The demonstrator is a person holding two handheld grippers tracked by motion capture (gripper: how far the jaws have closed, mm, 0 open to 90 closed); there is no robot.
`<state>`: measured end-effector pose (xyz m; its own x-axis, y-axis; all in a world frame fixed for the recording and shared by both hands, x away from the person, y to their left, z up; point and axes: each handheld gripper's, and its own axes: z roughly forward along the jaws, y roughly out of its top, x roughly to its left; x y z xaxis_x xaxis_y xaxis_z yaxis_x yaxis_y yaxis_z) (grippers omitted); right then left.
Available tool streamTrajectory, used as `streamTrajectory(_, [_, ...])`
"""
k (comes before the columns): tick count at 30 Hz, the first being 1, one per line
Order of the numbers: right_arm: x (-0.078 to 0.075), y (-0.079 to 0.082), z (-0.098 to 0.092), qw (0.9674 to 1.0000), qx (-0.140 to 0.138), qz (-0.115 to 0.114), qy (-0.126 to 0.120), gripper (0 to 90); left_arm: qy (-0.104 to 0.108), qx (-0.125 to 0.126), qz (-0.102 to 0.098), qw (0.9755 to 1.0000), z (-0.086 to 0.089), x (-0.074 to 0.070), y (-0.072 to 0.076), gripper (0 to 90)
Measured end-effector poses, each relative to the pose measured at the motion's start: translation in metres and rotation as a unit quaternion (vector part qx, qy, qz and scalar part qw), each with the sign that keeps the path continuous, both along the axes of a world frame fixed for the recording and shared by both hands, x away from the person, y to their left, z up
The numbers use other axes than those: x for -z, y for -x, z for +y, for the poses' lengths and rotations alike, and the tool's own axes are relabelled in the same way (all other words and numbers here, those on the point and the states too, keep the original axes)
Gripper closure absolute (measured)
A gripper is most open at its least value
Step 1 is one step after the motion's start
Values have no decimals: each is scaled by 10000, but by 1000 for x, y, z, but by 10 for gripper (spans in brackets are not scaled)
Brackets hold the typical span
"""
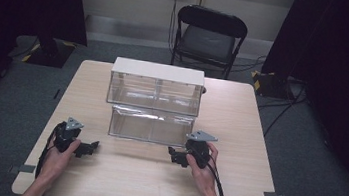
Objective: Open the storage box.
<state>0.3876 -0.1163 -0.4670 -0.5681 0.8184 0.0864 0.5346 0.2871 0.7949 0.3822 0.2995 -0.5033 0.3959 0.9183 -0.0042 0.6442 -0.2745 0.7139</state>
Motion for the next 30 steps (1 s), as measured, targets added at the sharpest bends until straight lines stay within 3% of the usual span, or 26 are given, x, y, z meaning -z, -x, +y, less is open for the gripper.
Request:
streamTrajectory(6, [-4,2,-1,9999,-19,-1,-142,99,1,0,-2,10000,0,0,0,0])
streamTrajectory(30, [-9,6,2,10000,-21,-78,15,103,4,0,-3,10000,0,0,0,0])
